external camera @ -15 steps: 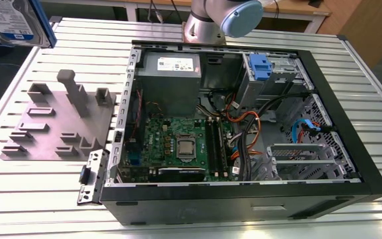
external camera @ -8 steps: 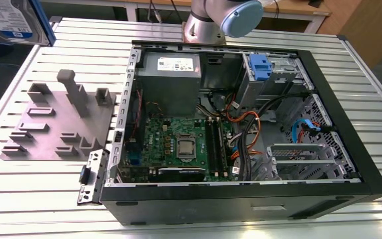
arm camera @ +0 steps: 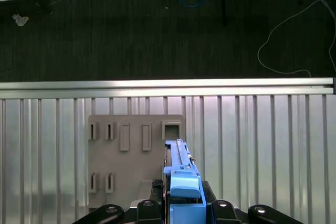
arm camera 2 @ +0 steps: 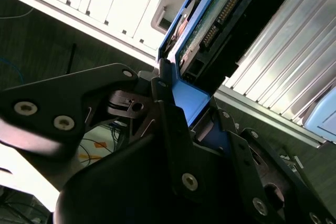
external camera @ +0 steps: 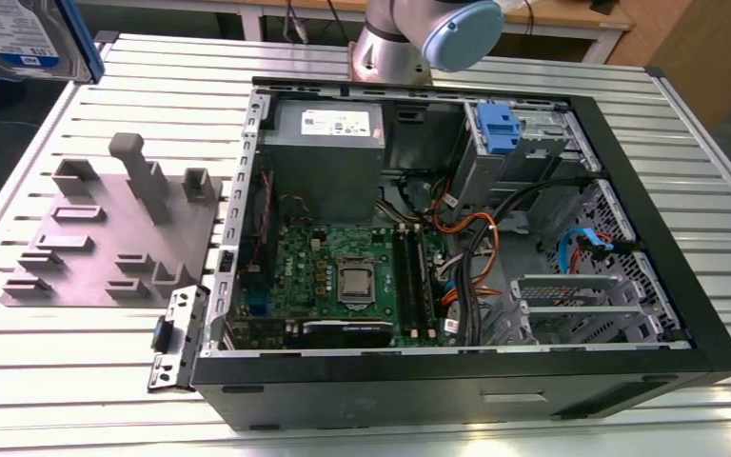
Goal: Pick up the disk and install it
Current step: 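Pick up the disk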
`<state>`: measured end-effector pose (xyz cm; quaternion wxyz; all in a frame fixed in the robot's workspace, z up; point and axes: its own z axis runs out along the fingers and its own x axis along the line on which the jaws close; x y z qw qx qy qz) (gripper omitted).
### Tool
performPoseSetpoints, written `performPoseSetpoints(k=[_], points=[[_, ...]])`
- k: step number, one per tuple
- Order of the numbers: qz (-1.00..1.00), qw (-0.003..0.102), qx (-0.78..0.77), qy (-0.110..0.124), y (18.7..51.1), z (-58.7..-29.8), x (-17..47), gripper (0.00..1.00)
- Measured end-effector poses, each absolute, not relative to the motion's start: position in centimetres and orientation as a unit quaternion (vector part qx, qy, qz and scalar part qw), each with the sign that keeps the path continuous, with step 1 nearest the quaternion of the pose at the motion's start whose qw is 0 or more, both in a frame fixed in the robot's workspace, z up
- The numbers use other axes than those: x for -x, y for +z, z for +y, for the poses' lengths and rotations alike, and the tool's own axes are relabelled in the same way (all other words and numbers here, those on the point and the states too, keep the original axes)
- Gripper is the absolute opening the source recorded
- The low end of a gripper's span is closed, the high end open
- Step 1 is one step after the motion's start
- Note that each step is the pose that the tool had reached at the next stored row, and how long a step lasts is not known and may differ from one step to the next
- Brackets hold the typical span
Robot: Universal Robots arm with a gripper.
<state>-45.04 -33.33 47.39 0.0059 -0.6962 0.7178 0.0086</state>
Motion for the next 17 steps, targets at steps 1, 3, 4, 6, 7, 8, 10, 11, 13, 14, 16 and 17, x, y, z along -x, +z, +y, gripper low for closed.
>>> performPoseSetpoints(k=[1,3,4,6,7,8,10,11,13,14,16,17], points=[[0.718,0.006,0.696,0.009,47.46,-33.33,45.04,0.37],[0.718,0.006,0.696,0.009,47.59,-33.33,45.04,0.37],[0.718,0.006,0.696,0.008,47.65,-33.33,45.04,0.37],[0.718,0.006,0.696,0.008,47.78,-33.33,45.04,0.37],[0.718,0.006,0.696,0.008,47.84,-33.33,45.04,0.37],[0.718,0.006,0.696,0.008,47.90,-33.33,45.04,0.37],[0.718,0.006,0.696,0.008,48.01,-33.33,45.04,0.37],[0.718,0.006,0.696,0.008,48.07,-33.33,45.04,0.37],[0.718,0.006,0.696,0.008,48.17,-33.33,45.04,0.37],[0.718,0.006,0.696,0.008,48.23,-33.33,45.04,0.37],[0.718,0.006,0.696,0.008,48.34,-33.33,45.04,0.37],[0.718,0.006,0.696,0.008,48.40,-33.33,45.04,0.37]])
